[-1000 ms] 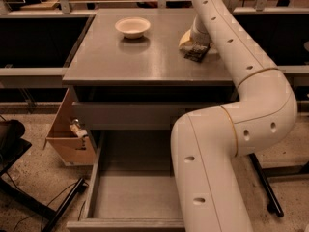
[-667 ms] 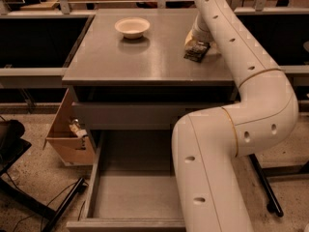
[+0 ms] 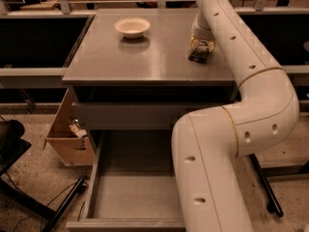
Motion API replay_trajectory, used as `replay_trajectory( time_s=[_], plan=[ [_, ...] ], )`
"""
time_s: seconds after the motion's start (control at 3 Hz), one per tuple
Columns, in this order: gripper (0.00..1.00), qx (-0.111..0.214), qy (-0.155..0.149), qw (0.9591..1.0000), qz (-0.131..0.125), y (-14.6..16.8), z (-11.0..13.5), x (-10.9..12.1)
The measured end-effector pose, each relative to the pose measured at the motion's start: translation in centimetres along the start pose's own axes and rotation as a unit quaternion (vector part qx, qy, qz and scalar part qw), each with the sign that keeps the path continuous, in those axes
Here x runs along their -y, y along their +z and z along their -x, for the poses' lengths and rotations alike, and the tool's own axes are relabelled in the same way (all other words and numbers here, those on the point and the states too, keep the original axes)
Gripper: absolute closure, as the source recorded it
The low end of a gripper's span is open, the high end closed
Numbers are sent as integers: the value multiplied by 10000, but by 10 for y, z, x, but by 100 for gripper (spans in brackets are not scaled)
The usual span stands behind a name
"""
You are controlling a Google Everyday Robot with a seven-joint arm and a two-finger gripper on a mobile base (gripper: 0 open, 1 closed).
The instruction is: Place rxbar chocolate into middle drawer
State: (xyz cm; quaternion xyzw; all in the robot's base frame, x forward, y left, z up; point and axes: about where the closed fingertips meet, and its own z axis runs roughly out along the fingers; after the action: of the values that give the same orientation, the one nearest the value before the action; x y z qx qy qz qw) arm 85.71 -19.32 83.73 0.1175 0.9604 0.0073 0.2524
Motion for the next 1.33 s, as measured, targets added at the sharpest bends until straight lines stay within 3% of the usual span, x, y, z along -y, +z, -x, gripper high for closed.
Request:
replay_trajectory(
  time_s=[0.33,0.67,1.0,1.33],
  plan=[
    [100,53,-56,9999,118,-6,3,1],
    [100,386,-159,9980,474,-51,21,14],
    [100,496,-381,9930,1005,-94,21,36],
    [100,635,-479,9873,1372,-128,19,66]
  ],
)
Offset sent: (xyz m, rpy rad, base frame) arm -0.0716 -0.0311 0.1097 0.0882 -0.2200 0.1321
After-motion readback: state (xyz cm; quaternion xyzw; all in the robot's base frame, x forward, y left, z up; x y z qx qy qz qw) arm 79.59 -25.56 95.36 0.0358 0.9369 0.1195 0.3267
